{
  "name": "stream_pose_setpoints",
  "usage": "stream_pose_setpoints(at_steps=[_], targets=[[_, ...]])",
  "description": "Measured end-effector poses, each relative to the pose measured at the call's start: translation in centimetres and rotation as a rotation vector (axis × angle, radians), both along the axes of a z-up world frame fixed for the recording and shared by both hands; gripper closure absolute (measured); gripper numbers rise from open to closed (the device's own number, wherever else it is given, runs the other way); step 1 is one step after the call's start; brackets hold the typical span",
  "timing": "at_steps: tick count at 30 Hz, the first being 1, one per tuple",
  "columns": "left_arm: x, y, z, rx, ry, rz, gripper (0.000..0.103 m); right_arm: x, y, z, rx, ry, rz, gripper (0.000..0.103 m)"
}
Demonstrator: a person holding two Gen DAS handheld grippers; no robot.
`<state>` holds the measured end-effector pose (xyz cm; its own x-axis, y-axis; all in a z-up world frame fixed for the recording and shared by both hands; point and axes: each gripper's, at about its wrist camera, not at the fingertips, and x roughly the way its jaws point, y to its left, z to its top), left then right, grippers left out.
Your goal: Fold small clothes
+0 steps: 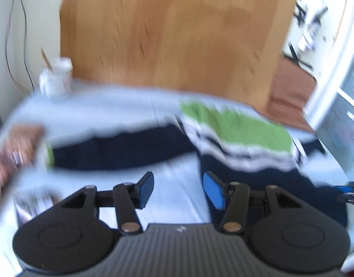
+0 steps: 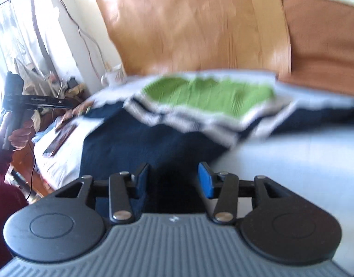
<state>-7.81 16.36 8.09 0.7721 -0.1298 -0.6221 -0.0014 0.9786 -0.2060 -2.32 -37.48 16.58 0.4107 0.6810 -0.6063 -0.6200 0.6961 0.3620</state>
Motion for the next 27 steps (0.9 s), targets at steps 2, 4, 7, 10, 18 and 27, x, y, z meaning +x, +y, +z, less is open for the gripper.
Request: stream_pose_setpoints(at_steps=[2, 4, 7, 10, 18, 27], targets=[[3.4, 0.4, 0.7, 0.047, -0.03, 0.045, 0.038, 2.2, -0.6, 1.0, 0.023, -0.027, 0.008, 0.053], [7.6, 0.4, 0.4, 0.077, -0.043, 0.049, 0.032, 4.4, -1.8, 1.8, 0.048, -0.036, -0.025, 0.053], [14.0, -0.4, -1.2, 0.15, -0.035, 0.037, 0.024, 8.2, -3.4, 2.1, 0.106, -0.02, -0.152, 0.051], [19.1, -1.6, -4.0, 0.208, 0.023, -0.004, 0.023, 12.4, -2.0, 0.8, 0.061, -0.012, -0.23, 0.043], [24.5, -3.3, -8.0, -0.018, 0.155, -0.096, 0.068, 20.8, 4.7, -8.7, -0.147, 0.174, -0.248, 0.042], [23.4, -2.9, -3.9, 0.013, -0.018, 0.013, 0.094, 21.4, 5.2, -1.3, -0.179, -0.254, -0.361, 0.093]])
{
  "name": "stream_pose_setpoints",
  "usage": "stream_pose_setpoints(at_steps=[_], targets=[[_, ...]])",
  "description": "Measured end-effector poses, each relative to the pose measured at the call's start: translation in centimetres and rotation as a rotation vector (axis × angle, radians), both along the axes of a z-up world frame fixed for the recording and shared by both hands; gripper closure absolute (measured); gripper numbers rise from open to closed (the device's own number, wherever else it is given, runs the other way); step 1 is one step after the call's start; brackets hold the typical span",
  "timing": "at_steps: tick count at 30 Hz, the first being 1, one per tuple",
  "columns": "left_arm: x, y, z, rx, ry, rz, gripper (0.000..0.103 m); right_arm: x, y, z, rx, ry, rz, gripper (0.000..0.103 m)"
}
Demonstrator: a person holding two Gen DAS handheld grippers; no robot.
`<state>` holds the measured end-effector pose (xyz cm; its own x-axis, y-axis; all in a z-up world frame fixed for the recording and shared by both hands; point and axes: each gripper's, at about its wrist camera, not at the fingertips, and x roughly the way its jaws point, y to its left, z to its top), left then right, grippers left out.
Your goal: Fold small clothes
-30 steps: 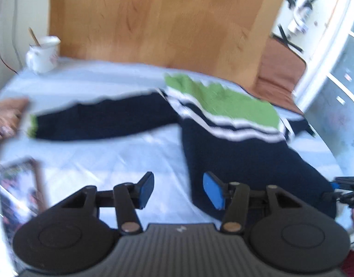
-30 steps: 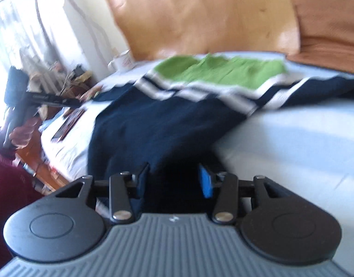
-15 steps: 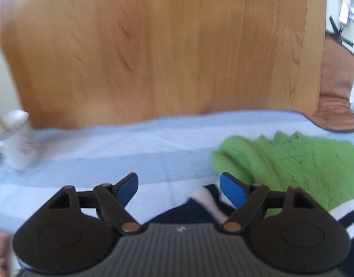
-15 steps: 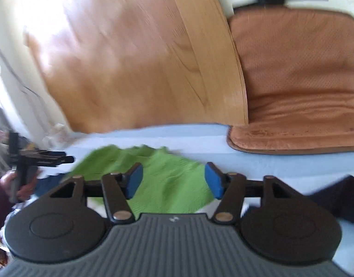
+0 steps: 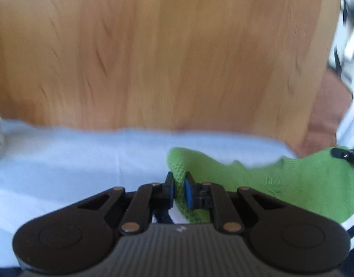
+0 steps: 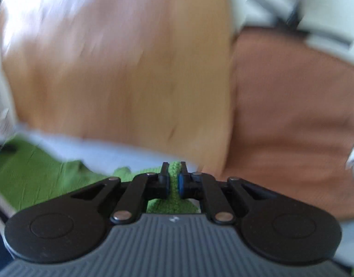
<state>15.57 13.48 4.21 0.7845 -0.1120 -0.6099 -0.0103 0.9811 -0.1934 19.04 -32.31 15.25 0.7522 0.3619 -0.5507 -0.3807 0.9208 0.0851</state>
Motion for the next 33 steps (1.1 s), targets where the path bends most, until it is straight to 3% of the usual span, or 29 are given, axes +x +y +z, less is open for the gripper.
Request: stream_pose_setpoints(at_steps=[3, 4, 6, 8, 10, 15, 19, 22, 24, 28, 33], targets=[[0.1, -0.9, 0.4, 0.098, -0.043, 0.076, 0.093, 1.9, 0.0, -0.1, 0.006, -0.057, -0.054, 0.091], [0.8, -1.7, -0.2, 0.15, -0.031, 0.092, 0.092, 2.7, 0.5, -1.3, -0.008, -0.027, -0.061, 0.09], [2.8, -3.3, -2.4, 0.258, 0.053, 0.114, 0.079, 4.5, 1.6, -4.6, -0.069, 0.104, -0.093, 0.086], [4.0, -3.9, -4.4, 0.301, 0.153, 0.11, 0.079, 4.6, 1.8, -6.3, -0.121, 0.155, -0.122, 0.086], [3.1, -3.5, -4.3, 0.254, 0.163, 0.12, 0.08, 2.9, 0.4, -5.7, -0.059, 0.133, -0.118, 0.086], [-5.0, -0.8, -0.5, 0.175, 0.046, 0.138, 0.079, -3.5, -5.1, -2.1, 0.115, 0.145, -0.135, 0.077], [-12.0, 0.7, -0.3, 0.056, 0.083, 0.062, 0.079, -10.3, -8.3, -0.7, 0.241, 0.229, -0.098, 0.067], [-17.2, -0.1, -1.3, 0.001, 0.115, -0.008, 0.075, -14.8, -8.7, -0.4, 0.247, 0.251, -0.094, 0.065], [-20.3, -0.9, -1.8, -0.052, 0.132, -0.061, 0.056, -17.7, -8.5, -0.5, 0.236, 0.253, -0.094, 0.063], [-24.8, -3.3, -2.7, -0.121, 0.157, -0.119, 0.054, -21.6, -8.1, -0.8, 0.293, 0.274, -0.089, 0.062], [-25.9, -6.6, -4.1, -0.169, 0.186, -0.214, 0.054, -23.8, -7.4, -1.1, 0.32, 0.283, -0.09, 0.061]])
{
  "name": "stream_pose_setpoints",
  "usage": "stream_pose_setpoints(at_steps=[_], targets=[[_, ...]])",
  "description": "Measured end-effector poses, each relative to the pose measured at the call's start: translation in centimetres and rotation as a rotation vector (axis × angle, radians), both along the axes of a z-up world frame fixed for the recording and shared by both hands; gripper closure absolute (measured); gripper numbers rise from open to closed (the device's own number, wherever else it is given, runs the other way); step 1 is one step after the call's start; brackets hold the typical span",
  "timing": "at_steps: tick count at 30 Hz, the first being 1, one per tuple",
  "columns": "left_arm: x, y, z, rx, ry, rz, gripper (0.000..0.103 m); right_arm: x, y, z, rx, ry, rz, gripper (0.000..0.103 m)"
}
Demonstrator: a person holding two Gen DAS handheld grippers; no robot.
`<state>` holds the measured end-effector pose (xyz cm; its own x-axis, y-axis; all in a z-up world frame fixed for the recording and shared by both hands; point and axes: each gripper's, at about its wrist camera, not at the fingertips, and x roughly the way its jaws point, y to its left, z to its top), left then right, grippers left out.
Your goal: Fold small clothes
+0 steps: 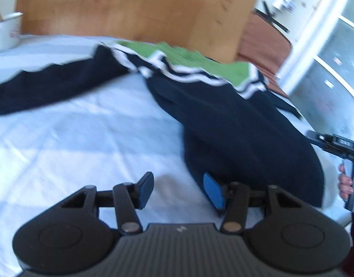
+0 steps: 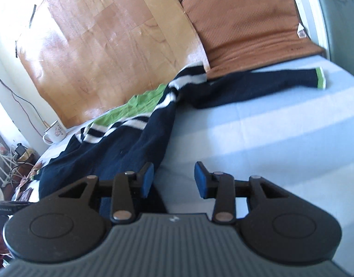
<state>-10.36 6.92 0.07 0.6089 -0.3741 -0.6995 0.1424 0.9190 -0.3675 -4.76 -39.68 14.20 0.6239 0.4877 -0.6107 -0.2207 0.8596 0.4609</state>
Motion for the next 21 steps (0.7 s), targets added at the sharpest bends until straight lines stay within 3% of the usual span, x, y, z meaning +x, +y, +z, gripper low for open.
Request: stream_pose_setpoints(at_steps=[6, 8, 11, 14, 16, 19, 21], targets=[[0.2, -2.0, -1.0, -0.13, 0.055, -0.022, 0.054, -1.4, -0.4, 0.2, 0.016, -0.01, 0.0, 0.06], [0.7, -2.5, -1.6, -0.15, 0.061, -0.013, 0.06, -2.1, -0.1, 0.2, 0.022, -0.012, 0.029, 0.058], [0.8, -3.5, -1.6, -0.064, 0.051, 0.023, 0.095, -3.2, 0.9, 0.1, 0.04, -0.015, 0.109, 0.048], [0.3, -2.1, -1.3, -0.08, 0.079, 0.032, 0.096, -4.5, 1.2, 0.1, 0.078, -0.037, 0.187, 0.034], [-1.6, -0.1, 0.2, -0.076, 0.07, 0.035, 0.096, -4.9, 1.7, 0.1, 0.074, -0.042, 0.213, 0.032], [-6.6, 3.1, 3.7, 0.018, 0.032, 0.075, 0.096, -4.4, 1.6, -0.4, 0.071, -0.037, 0.201, 0.032], [-9.5, 4.9, 4.9, 0.065, 0.057, 0.132, 0.1, -3.9, 1.1, -0.7, 0.094, -0.032, 0.173, 0.032]])
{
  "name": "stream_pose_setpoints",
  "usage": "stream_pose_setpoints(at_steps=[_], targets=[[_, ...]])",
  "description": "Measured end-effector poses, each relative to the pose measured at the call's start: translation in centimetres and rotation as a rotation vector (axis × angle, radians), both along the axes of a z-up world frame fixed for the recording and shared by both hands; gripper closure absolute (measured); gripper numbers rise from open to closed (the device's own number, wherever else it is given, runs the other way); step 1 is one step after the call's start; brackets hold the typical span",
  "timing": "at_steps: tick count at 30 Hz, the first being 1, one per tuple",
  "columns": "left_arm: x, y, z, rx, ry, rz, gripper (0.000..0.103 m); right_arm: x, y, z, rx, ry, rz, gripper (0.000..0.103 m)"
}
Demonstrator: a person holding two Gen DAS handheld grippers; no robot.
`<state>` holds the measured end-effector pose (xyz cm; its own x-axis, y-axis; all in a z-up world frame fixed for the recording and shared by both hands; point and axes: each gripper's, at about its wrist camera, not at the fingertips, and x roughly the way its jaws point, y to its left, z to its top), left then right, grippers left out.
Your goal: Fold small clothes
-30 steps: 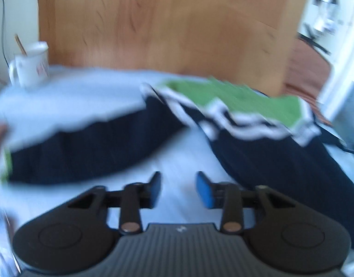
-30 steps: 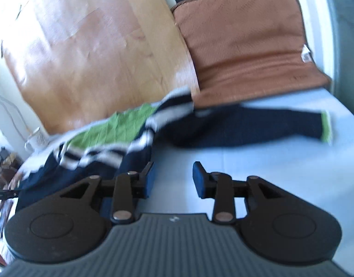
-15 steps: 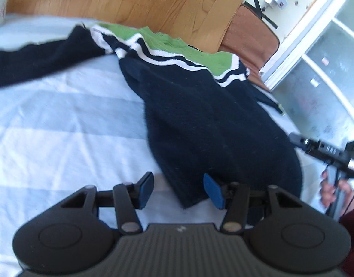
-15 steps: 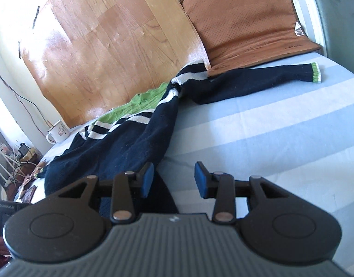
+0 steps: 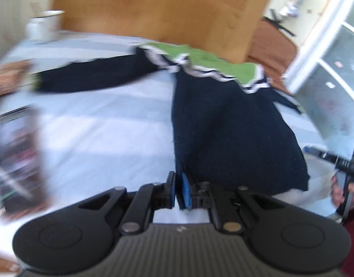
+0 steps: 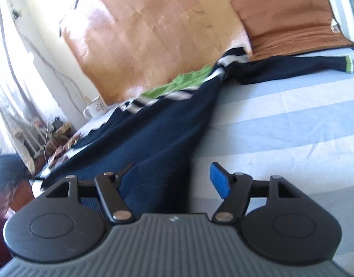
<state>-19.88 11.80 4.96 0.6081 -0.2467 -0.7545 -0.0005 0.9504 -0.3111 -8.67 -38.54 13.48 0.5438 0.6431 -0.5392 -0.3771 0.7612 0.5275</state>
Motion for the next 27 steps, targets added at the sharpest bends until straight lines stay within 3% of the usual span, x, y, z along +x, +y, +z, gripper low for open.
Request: stream_pose_setpoints(at_steps=[2, 5, 8, 10, 12, 15, 16, 18, 20, 24, 27], targets=[[-1.8, 0.7, -0.1, 0.06, 0.041, 0.059, 0.101, 0.4, -0.6, -0.5, 0.02, 0.022, -0.03, 0.032], [-2.3, 1.1, -1.4, 0.021, 0.073, 0.096, 0.101, 0.3, -1.0, -0.9, 0.034, 0.055, -0.047, 0.032], [-1.1, 0.6, -2.2, 0.004, 0.052, 0.096, 0.099, -0.9, -0.7, -0.2, 0.013, 0.035, -0.009, 0.032], [0.1, 0.4, -2.5, -0.006, 0.041, 0.086, 0.091, -1.8, -0.4, 0.6, 0.003, 0.011, 0.018, 0.032], [1.2, -0.1, -2.9, -0.011, 0.035, 0.069, 0.07, -2.7, 0.1, 1.1, 0.018, 0.007, 0.044, 0.032], [2.4, -1.2, -3.6, -0.003, 0.03, 0.031, 0.057, -3.2, 1.9, 0.5, 0.01, 0.038, 0.078, 0.035], [2.8, -1.6, -3.9, -0.004, 0.036, 0.017, 0.056, -3.1, 2.8, -0.2, -0.011, 0.066, 0.089, 0.04], [3.5, -2.0, -4.8, -0.008, 0.054, 0.004, 0.055, -3.0, 4.8, -1.4, -0.076, 0.093, 0.1, 0.092], [3.8, -2.2, -4.6, -0.007, 0.041, -0.014, 0.055, -3.2, 5.6, -0.8, -0.083, 0.054, 0.098, 0.093], [3.7, -3.3, -3.1, -0.031, -0.012, -0.066, 0.051, -4.4, -0.2, 5.9, 0.094, -0.192, -0.009, 0.093], [3.6, -3.7, -2.4, -0.037, -0.05, -0.082, 0.044, -4.6, -5.3, 7.0, 0.076, -0.204, -0.191, 0.093]])
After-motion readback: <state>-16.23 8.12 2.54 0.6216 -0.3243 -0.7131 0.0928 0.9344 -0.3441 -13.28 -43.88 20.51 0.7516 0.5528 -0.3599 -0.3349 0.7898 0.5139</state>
